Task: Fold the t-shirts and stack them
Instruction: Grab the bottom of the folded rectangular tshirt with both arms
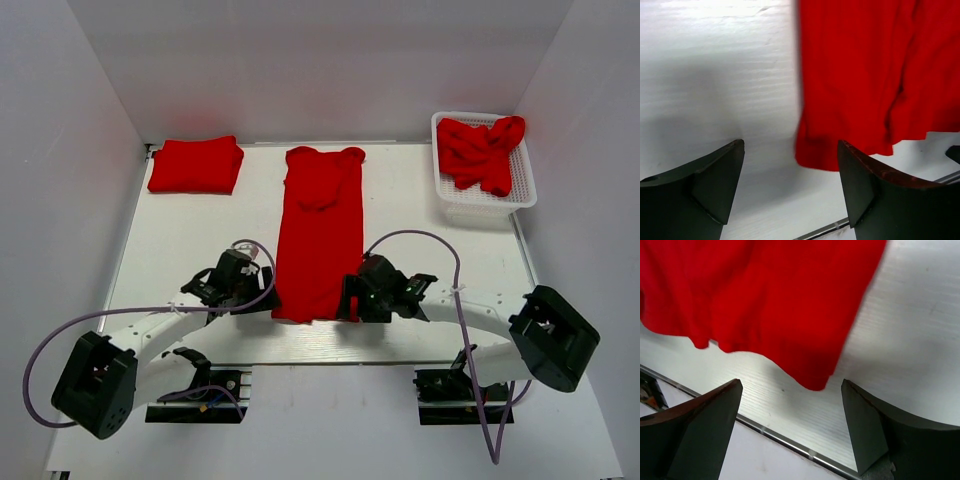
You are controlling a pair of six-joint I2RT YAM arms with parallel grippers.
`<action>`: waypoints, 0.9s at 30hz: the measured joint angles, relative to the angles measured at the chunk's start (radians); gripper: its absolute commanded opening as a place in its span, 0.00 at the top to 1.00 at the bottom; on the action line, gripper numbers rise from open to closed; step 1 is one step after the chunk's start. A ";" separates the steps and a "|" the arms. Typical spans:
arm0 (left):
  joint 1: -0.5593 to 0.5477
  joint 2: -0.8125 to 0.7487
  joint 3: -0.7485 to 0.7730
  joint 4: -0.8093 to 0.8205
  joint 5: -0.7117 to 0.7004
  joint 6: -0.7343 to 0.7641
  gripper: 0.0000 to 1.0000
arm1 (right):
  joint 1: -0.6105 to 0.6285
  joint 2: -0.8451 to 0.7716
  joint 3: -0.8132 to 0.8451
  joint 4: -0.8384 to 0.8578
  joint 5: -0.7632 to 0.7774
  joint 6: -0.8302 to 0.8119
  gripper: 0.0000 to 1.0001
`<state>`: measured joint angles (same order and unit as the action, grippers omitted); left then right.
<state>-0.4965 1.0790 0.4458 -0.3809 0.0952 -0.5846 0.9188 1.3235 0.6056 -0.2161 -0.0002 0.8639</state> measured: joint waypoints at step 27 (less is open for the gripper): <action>-0.130 -0.064 -0.042 0.023 0.020 -0.162 1.00 | 0.008 -0.013 -0.039 0.072 0.062 0.004 1.00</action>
<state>-0.6262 1.0153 0.4034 -0.3580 0.1150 -0.7467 0.9272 1.3106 0.5663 -0.1444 0.0616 0.8677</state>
